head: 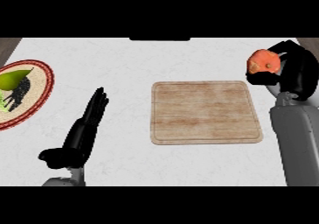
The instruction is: Pick the squash from the cutting board and place it in the pan
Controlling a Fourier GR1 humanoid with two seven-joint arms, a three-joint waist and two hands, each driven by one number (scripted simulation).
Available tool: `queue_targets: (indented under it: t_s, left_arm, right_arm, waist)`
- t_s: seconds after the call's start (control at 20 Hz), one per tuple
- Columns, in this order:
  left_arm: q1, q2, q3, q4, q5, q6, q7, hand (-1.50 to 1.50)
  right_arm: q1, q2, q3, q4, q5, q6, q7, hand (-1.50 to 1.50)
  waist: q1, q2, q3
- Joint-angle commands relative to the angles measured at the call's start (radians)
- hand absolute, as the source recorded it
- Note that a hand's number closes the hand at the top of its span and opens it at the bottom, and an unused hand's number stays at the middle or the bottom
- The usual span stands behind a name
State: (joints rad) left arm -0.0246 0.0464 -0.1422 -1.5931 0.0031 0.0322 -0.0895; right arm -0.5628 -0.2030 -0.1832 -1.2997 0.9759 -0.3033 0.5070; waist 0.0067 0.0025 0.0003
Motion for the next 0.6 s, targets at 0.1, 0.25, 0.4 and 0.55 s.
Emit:
queue_targets:
  t_s: [0.1, 0.25, 0.4, 0.55]
  left_arm:
    - [0.033, 0.004, -0.023, -0.033, -0.014, -0.013, -0.006, 0.0]
    - [-0.047, 0.013, 0.009, -0.037, 0.007, -0.016, 0.063, 0.0]
    - [-0.03, -0.008, 0.007, 0.05, -0.003, -0.017, -0.031, 0.0]
    - [-0.053, -0.006, -0.002, 0.01, 0.004, -0.023, 0.038, 0.0]
  right_arm:
    - [-0.034, -0.117, -0.143, 0.29, -0.06, -0.211, -0.226, 1.5]
    - [-0.011, -0.194, -0.153, 0.354, -0.012, -0.253, -0.273, 1.5]
    - [-0.055, -0.254, -0.224, 0.493, -0.063, -0.368, -0.388, 1.5]
    - [-0.13, -0.292, -0.305, 0.616, -0.168, -0.427, -0.495, 1.5]
  waist:
    - [0.016, 0.005, 0.001]
    - [0.009, 0.005, 0.001]
    - [0.014, 0.011, 0.002]
    - [0.026, 0.013, 0.003]
